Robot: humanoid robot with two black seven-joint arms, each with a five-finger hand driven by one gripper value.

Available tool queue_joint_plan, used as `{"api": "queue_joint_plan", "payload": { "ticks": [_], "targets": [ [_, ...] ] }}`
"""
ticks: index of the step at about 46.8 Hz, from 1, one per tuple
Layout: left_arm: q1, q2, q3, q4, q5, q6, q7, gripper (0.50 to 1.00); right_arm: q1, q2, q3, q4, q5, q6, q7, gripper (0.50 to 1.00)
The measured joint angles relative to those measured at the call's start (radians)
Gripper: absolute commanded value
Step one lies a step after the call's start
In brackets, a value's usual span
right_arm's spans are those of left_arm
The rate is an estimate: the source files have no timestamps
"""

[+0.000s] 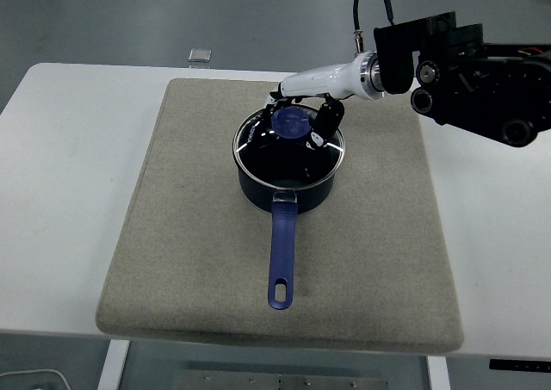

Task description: Lift the pot lid and place it to the right of the pot.

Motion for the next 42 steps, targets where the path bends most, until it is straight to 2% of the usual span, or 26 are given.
{"api": "queue_joint_plan", "payload": {
  "ticks": [12,23,27,39,42],
  "targets": [
    [0.000,0.000,0.000,0.000,0.000,0.000,0.000,1.000,0.003,-0.003,-0.001,0.000,0.000,0.000,0.000,0.795],
    [0.000,0.000,0.000,0.000,0.000,0.000,0.000,1.000,0.006,-0.003,-0.002,0.000,0.000,0.000,0.000,0.760],
    [0.000,0.000,0.000,0.000,0.000,0.000,0.000,1.000,0.006,-0.003,-0.002,0.000,0.000,0.001,0.000,0.729],
    [0.000,0.000,0.000,0.000,0.000,0.000,0.000,1.000,0.008,-0.003,-0.002,0.000,0.000,0.003,0.000,0.684],
    [0.000,0.000,0.000,0.000,0.000,0.000,0.000,1.000,0.011,-0.002,-0.003,0.000,-0.001,0.003,0.000,0.656]
  ]
}}
